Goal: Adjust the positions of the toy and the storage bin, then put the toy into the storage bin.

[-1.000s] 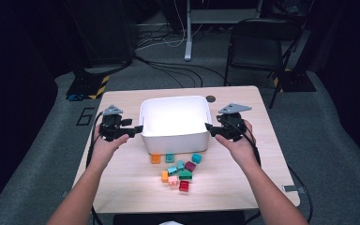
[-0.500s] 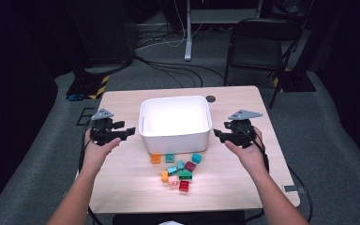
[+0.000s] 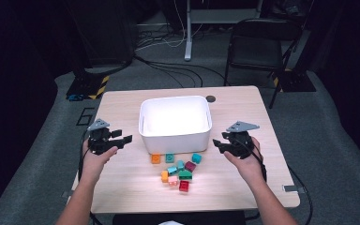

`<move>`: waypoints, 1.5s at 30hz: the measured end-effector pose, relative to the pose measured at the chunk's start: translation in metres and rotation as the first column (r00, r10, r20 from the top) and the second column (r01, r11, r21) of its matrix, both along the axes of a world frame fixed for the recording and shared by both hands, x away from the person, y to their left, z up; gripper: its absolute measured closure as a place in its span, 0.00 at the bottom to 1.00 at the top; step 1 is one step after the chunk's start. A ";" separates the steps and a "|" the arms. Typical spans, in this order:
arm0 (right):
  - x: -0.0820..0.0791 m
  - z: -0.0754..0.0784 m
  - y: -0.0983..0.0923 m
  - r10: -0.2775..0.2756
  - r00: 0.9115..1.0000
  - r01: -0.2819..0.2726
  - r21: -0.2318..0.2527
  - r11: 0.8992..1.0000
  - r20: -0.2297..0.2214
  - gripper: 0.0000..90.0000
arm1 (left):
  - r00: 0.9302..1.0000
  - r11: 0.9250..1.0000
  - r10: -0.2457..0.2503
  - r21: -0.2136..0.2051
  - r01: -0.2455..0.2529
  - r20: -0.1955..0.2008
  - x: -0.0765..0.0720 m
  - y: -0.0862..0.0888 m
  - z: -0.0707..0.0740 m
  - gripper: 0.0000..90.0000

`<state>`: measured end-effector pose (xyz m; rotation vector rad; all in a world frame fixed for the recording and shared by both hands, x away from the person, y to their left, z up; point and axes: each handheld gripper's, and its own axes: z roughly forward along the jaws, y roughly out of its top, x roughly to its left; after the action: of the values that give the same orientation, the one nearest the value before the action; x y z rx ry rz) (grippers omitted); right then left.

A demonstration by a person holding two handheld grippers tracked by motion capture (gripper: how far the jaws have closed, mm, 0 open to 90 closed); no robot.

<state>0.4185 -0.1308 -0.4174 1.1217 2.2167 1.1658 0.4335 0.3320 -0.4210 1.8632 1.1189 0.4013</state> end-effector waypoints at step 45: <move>-0.001 -0.066 0.038 0.184 0.982 -0.186 -0.020 0.982 -0.051 0.60 | 1.000 0.997 0.027 0.066 -0.027 0.006 -0.012 0.005 -0.040 0.40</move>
<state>0.4171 -0.0929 -0.4832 0.9602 2.4086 1.1921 0.4212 0.3371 -0.4609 1.9057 1.1407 0.4632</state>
